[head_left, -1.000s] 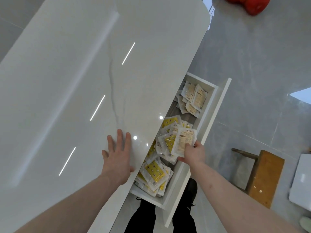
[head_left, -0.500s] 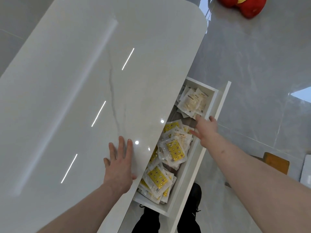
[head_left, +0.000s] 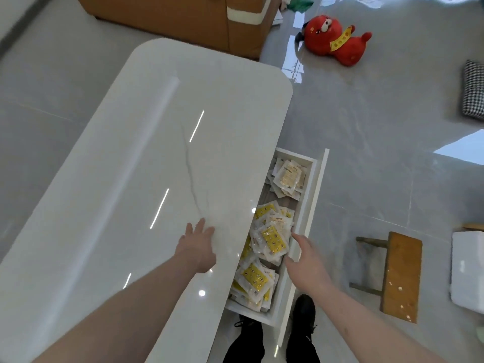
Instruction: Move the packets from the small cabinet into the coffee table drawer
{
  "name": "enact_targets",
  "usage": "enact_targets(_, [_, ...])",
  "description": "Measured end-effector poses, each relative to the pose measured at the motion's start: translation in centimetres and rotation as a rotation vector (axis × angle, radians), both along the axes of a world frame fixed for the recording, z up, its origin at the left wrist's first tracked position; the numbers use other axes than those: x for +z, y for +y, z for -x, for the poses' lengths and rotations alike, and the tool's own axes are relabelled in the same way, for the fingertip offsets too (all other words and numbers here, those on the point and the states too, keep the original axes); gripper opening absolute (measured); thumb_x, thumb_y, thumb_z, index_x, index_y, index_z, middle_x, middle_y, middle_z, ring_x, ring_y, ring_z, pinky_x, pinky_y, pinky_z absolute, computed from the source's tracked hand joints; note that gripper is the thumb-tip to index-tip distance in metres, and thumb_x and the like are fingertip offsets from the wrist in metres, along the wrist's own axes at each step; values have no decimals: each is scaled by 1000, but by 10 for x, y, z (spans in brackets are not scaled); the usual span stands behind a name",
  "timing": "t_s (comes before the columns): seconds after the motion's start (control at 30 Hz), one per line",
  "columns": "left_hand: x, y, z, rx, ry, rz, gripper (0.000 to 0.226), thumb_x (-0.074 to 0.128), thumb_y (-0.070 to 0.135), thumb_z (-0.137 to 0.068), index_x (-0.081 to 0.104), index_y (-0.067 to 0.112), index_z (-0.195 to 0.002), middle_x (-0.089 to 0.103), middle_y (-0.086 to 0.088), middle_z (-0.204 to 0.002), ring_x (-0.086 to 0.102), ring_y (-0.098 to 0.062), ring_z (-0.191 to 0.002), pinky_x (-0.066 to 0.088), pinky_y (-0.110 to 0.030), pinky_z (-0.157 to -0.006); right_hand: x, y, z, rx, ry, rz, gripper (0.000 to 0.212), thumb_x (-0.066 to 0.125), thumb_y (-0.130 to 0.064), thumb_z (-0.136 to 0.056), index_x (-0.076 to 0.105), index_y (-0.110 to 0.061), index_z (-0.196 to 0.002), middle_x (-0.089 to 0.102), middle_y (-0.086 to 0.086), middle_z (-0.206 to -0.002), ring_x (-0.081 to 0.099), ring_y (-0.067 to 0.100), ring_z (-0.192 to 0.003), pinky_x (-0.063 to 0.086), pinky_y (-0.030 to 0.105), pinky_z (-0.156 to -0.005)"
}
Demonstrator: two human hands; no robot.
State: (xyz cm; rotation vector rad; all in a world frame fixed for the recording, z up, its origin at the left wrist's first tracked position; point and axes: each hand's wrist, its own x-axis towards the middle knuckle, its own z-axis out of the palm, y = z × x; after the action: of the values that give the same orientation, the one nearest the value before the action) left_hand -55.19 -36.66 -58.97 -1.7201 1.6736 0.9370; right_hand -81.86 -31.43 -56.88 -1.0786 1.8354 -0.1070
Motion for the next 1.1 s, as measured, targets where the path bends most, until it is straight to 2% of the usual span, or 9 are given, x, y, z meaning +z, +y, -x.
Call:
enact_targets(0.1, [65, 16, 10, 36, 124, 128, 67, 51, 29, -99, 20, 27, -158, -5, 3, -169, -3, -26, -155, 20, -39, -124, 55, 24, -4, 38, 19, -5, 65, 58, -28, -99, 30, -25, -157, 20, 0, -167, 22, 18, -153, 26, 35, -121])
enact_targets(0.17, [108, 39, 15, 43, 203, 178, 66, 51, 31, -99, 22, 28, -158, -3, 3, -169, -3, -24, -155, 16, -37, -125, 93, 40, -10, 62, 20, -9, 65, 58, -28, -99, 29, -26, -157, 16, -1, -168, 21, 18, -153, 29, 35, -120])
enact_targets(0.3, [176, 98, 11, 10, 285, 308, 66, 52, 33, -98, 23, 31, -157, 0, 2, -169, -2, -24, -155, 12, -39, -126, 162, 74, -22, 117, 14, 30, 68, 58, -30, -96, 28, -27, -158, 16, 0, -169, 23, 20, -153, 30, 37, -122])
enact_targets(0.37, [203, 129, 1, 24, 307, 347, 66, 52, 35, -98, 22, 32, -157, 1, 2, -169, -2, -24, -155, 11, -41, -126, 194, 93, -28, 150, 18, 68, 68, 58, -31, -97, 27, -27, -158, 17, -1, -168, 22, 19, -153, 24, 33, -123])
enact_targets(0.5, [247, 195, -25, 83, 322, 435, 68, 52, 38, -98, 21, 32, -158, 0, 5, -168, -4, -23, -156, 8, -41, -126, 247, 142, -42, 248, 54, 156, 69, 57, -32, -99, 24, -27, -160, 11, -4, -169, 15, 16, -155, 16, 27, -122])
enact_targets(0.6, [275, 244, -48, 72, 301, 487, 69, 52, 40, -97, 20, 33, -158, -2, 5, -168, -5, -24, -156, 6, -42, -126, 277, 184, -56, 304, 67, 213, 70, 57, -32, -100, 21, -28, -160, 6, -4, -170, 13, 18, -155, 14, 30, -123])
enact_targets(0.8, [347, 316, -106, 109, 271, 582, 70, 52, 42, -98, 18, 33, -158, -6, 5, -168, -7, -25, -155, 1, -43, -126, 341, 251, -111, 371, 44, 332, 71, 58, -33, -99, 22, -28, -160, 9, -2, -169, 9, 18, -156, 10, 29, -123])
enact_targets(0.97, [396, 343, -179, 165, 280, 710, 69, 54, 42, -98, 20, 34, -157, -4, 5, -168, -5, -24, -156, 3, -42, -126, 385, 280, -179, 421, 13, 434, 70, 58, -38, -97, 23, -37, -158, 8, -11, -169, 10, 13, -155, 15, 34, -126])
enact_targets(1.1, [424, 364, -255, 196, 266, 802, 68, 54, 45, -97, 21, 38, -156, -5, 11, -167, -4, -21, -156, 7, -41, -126, 412, 284, -258, 472, -19, 491, 68, 56, -38, -99, 23, -38, -158, 7, -16, -168, 10, 9, -154, 17, 30, -123])
